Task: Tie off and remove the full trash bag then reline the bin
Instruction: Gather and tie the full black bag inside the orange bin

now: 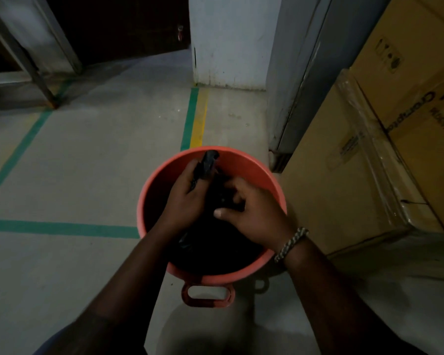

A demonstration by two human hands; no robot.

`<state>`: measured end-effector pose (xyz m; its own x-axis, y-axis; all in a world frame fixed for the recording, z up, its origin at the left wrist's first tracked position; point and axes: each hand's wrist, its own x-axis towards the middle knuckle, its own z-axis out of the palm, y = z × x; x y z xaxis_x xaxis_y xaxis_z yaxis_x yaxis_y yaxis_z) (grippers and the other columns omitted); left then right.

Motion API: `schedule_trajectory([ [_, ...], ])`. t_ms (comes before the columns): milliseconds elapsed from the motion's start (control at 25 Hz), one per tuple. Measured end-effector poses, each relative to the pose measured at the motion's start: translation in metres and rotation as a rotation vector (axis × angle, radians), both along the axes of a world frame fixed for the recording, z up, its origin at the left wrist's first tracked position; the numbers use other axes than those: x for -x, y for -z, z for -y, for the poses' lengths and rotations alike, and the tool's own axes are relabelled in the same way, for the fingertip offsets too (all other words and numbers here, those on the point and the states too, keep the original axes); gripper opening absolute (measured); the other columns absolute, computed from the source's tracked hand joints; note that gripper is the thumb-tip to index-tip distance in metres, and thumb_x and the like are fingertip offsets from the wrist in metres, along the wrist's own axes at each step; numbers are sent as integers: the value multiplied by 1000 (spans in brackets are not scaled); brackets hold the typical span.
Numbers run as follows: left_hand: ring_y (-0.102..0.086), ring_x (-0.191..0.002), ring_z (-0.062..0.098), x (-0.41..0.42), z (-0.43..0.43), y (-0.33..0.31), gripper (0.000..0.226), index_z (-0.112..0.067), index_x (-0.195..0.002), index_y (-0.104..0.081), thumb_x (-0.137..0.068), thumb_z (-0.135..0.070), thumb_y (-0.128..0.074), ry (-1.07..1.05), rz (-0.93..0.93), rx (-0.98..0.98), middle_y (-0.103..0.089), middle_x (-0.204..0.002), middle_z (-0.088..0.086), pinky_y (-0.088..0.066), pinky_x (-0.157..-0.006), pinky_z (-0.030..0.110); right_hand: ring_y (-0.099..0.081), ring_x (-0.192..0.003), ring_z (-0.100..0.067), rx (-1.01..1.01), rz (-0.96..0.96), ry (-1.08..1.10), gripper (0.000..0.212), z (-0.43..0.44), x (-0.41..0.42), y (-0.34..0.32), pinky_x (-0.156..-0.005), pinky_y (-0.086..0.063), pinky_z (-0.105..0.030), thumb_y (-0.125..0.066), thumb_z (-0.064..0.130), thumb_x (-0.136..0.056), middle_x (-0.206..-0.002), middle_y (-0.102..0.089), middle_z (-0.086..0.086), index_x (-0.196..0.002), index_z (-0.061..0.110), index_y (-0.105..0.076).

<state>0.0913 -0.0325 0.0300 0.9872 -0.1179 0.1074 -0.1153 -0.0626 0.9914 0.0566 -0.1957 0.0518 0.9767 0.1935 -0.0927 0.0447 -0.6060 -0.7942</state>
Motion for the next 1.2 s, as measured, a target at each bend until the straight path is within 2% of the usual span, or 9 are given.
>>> schedule_trajectory([
  [120, -69, -107, 16, 0, -2, -1, 24, -13, -117, -67, -108, -26, -49, -31, 44, -12, -74, -112, -1, -53, -96, 37, -63, -82, -4, 100, 199, 45, 6, 1, 7, 4, -76, -47, -25, -74, 28, -85, -83, -68, 13, -88, 25, -70],
  [240, -69, -98, 14, -3, -4, 0, 17, -8, -111, -65, -106, -8, -49, -46, 95, 10, -74, -103, -6, -52, -89, 28, -63, -74, -5, 58, 243, 132, 7, 15, 5, -8, -71, -49, -24, -75, 23, -85, -78, -68, 10, -81, 22, -69],
  [360, -62, -93, -1, -4, -4, 1, 35, -16, -106, -62, -94, 13, -47, -24, 149, -40, -68, -95, -16, -47, -86, 19, -60, -65, -6, 140, 124, 63, 14, 27, 5, -14, -64, -50, -30, -74, 23, -85, -69, -64, 6, -81, 22, -61],
  [680, -63, -98, -3, -1, -6, -3, 21, -27, -106, -67, -103, -9, -56, -41, 74, -18, -71, -100, -17, -47, -90, 18, -60, -72, 5, 196, 109, 65, 12, 48, -1, -14, -67, -45, -23, -80, 26, -78, -72, -67, 15, -80, 30, -69],
  [880, -63, -124, 18, 5, -4, 2, 33, -19, -130, -62, -97, -18, -63, 276, 12, 0, -69, -128, 1, -48, -108, 35, -64, -74, -6, 123, 323, 104, 24, 14, -9, -26, -68, -50, -24, -64, 3, -71, -74, -67, 14, -84, 23, -70],
  [960, -67, -109, 4, 9, 1, 3, 36, -20, -117, -67, -84, -27, -76, 280, -41, -92, -75, -113, -5, -53, -98, 30, -62, -70, -11, 119, 323, 181, 28, 3, -16, -26, -64, -51, -27, -59, -1, -69, -69, -62, 10, -82, 23, -67],
  [1040, -65, -87, -11, 5, 1, 3, 23, -22, -97, -68, -85, -3, -73, 164, -5, -149, -76, -88, -15, -52, -81, 22, -64, -75, -13, 19, 296, 211, 29, -2, -15, -20, -70, -56, -33, -62, -1, -74, -76, -64, 8, -86, 25, -63],
  [1080, -62, -80, -15, 3, -2, 2, 35, -25, -92, -67, -88, 10, -65, 120, -6, -149, -74, -80, -19, -49, -77, 16, -65, -80, -11, -34, 314, 225, 27, -2, -11, -16, -74, -58, -33, -66, 0, -78, -82, -65, 8, -89, 25, -63],
  [1200, -65, -85, -4, -4, -8, 0, 29, -20, -98, -70, -95, 6, -56, 68, -61, -86, -76, -89, -12, -51, -80, 20, -62, -83, -11, 18, 480, 188, 15, -3, 11, 0, -75, -54, -27, -72, 10, -83, -90, -63, 4, -90, 21, -64],
])
